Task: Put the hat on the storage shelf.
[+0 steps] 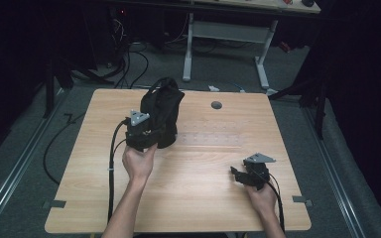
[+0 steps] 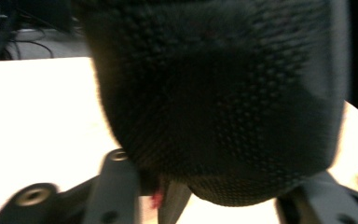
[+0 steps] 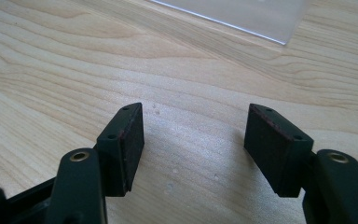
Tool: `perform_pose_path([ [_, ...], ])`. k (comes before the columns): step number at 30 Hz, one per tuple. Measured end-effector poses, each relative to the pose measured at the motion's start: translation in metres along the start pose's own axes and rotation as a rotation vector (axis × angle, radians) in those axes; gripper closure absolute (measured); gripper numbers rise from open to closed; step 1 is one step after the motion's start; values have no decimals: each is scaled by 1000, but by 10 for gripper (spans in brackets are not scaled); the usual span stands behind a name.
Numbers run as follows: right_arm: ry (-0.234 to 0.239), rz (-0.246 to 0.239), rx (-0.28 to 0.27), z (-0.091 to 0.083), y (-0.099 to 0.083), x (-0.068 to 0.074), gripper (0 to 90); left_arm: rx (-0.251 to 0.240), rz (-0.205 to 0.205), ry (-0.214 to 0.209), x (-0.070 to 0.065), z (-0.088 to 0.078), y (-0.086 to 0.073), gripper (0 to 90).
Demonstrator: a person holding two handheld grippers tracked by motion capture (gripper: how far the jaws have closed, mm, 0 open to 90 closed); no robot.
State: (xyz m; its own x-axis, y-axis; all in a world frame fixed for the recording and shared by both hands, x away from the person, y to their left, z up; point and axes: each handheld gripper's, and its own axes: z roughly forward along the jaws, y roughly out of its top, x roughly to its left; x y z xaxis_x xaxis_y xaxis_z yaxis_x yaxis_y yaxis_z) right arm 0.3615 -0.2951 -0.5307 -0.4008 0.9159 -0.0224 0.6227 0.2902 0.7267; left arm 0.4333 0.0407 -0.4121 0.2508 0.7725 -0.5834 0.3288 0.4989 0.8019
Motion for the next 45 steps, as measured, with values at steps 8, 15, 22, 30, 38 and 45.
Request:
perform_pose_path([
  [8, 0, 1, 0, 0, 0, 0, 379, 24, 35, -25, 1, 1, -6, 319],
  [15, 0, 1, 0, 0, 0, 0, 379, 39, 24, -33, 6, -1, -6, 199],
  [22, 0, 5, 1, 0, 0, 0, 379, 42, -24, -51, 12, 0, -3, 139],
  [30, 0, 2, 0, 0, 0, 0, 379, 37, -3, -21, 12, 11, -4, 5],
  [38, 0, 4, 1, 0, 0, 0, 379, -46, 106, 17, 14, 13, -11, 0],
  [45, 0, 2, 0, 0, 0, 0, 379, -74, 120, 25, 22, 16, -20, 0],
])
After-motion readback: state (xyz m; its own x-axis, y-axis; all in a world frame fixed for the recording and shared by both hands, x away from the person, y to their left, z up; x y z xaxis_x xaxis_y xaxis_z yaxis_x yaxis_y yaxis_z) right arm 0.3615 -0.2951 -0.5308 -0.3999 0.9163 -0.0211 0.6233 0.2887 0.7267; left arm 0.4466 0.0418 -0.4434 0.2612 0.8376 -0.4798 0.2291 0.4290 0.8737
